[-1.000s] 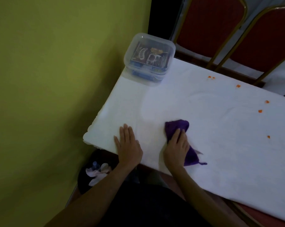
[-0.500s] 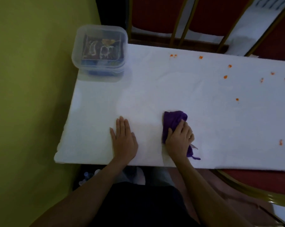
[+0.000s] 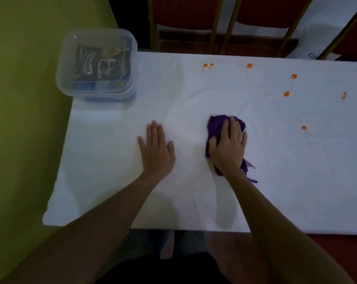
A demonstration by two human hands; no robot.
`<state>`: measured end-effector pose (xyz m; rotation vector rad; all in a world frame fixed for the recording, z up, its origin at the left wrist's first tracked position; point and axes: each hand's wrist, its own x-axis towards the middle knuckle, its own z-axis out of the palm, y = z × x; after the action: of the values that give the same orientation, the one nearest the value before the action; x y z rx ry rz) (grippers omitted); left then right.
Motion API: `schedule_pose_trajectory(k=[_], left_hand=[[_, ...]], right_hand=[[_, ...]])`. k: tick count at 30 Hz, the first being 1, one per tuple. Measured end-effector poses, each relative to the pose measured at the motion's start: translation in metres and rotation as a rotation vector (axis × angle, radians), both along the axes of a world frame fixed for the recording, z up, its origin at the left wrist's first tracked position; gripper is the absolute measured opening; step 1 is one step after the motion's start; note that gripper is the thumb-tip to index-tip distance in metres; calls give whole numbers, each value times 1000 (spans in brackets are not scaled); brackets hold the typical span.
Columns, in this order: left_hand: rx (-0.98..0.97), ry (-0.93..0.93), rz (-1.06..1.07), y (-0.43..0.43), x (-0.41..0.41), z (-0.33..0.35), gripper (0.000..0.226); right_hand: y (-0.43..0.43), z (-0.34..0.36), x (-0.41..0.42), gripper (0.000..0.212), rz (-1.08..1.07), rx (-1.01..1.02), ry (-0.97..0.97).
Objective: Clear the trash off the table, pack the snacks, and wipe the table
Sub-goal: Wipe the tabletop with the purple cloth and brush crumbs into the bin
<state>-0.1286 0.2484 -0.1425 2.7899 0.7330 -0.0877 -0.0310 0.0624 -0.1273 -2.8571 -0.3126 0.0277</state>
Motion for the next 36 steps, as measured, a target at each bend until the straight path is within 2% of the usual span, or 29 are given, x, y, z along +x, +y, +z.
schedule_pose_trajectory(k=[3,7,9,11,15,17,18,21,23,28,31,36], left_hand=[[-3,19,137,11,39,-1,64],[-30,-1,294,-4,76,0,62],[-38,-35,343,-8,87,-2,61],[-21,-75,378,-13,97,-2,60],[44,-127,387,-13,117,-5,57],[86,-133,365,-11,120,-9,57],[108,-135,353,-10,119,-11,57],[101,-124,367,-9,121,-11,59],[89,-133,377,-11,124,-8,59],[93,-144,396,-11,126,-8,60],[107,-138,403,-10,126,-11,59],[123,-108,398,-10,124,-11,60]], right_hand=[[41,1,-4,57,-3,82,-31],[68,2,-16,54,337,76,23],[55,0,7,52,401,59,21],[41,-5,43,52,314,57,12],[49,-5,110,52,5,104,-33],[76,-2,110,54,-164,158,-10],[87,0,102,54,-181,163,3],[83,-3,82,54,58,127,9],[60,-6,99,55,158,117,6],[64,-8,204,57,-24,109,-41],[107,-9,254,57,3,173,-35],[137,-3,186,51,392,181,-56]])
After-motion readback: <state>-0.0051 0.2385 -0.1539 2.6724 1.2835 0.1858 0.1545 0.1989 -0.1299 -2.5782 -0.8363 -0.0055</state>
